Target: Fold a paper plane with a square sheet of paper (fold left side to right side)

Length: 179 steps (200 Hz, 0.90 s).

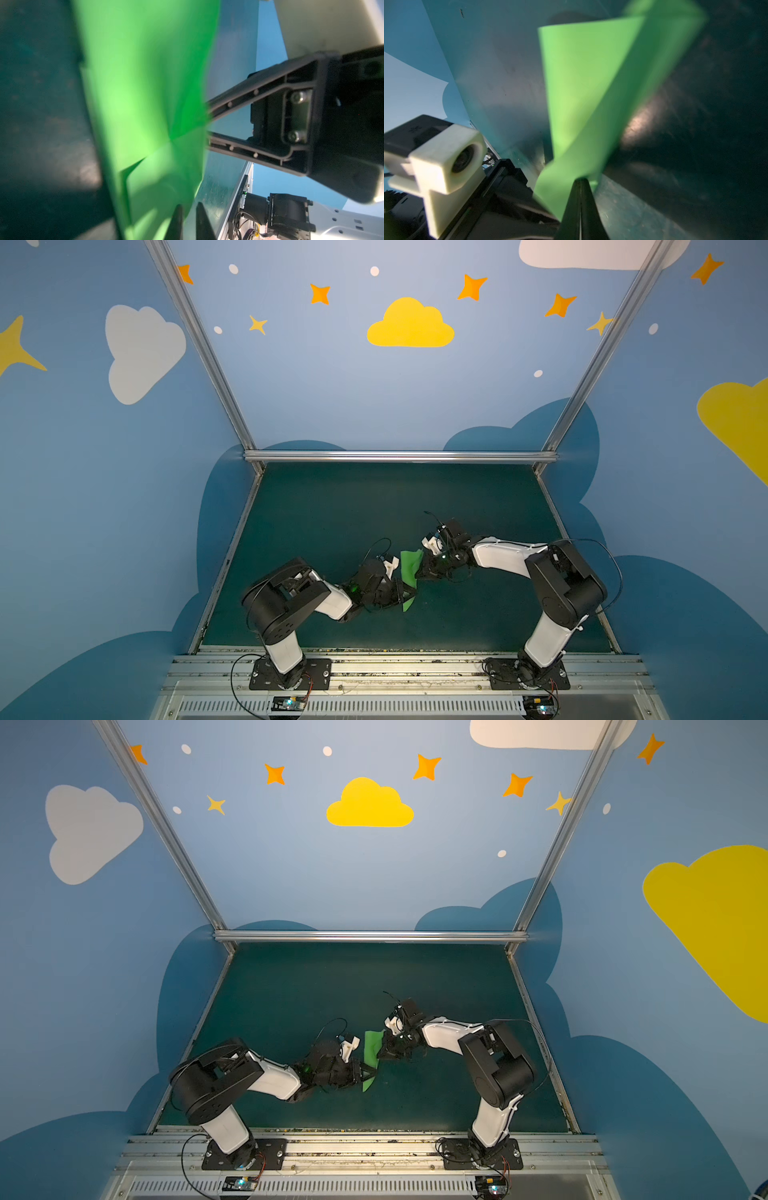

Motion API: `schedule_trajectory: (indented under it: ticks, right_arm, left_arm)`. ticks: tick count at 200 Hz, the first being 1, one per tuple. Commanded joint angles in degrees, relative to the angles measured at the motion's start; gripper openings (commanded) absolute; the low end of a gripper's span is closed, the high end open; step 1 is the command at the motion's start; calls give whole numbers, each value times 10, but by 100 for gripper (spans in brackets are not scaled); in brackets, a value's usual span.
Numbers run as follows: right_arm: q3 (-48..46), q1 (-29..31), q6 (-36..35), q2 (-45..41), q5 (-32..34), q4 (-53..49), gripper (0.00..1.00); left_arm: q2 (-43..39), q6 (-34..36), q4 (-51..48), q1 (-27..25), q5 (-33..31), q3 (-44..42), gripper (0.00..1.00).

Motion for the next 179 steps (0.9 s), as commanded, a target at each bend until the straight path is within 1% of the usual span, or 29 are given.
schedule_trajectory:
  ticks: [1, 24, 47, 73, 105, 134, 162, 179]
  right_arm:
    - [14, 4, 2, 11, 8, 2, 0]
    - [14, 4, 3, 13, 7, 3, 0]
    - [13, 7, 3, 13, 8, 3, 0]
    - [7, 6, 3, 5, 13, 2, 0]
    - [12, 3, -1, -13, 21, -12, 0]
    - [30, 4, -10, -15, 18, -28, 27]
    - [41, 4, -10, -2, 2, -19, 41]
    - [48, 7, -10, 10, -8, -10, 46]
  left_arm:
    - [-12, 13, -15, 5, 3, 1, 22]
    - [-22, 19, -29, 6, 4, 4, 27]
    - [-33, 27, -44, 7, 0, 4, 25]
    - [-49, 32, -55, 9, -2, 4, 25]
    - [-102, 43, -95, 20, -19, 5, 27]
    - [-167, 55, -156, 47, -50, 0, 29]
    - [-218, 63, -196, 75, -57, -5, 30]
    - [-244, 68, -220, 88, -62, -6, 32]
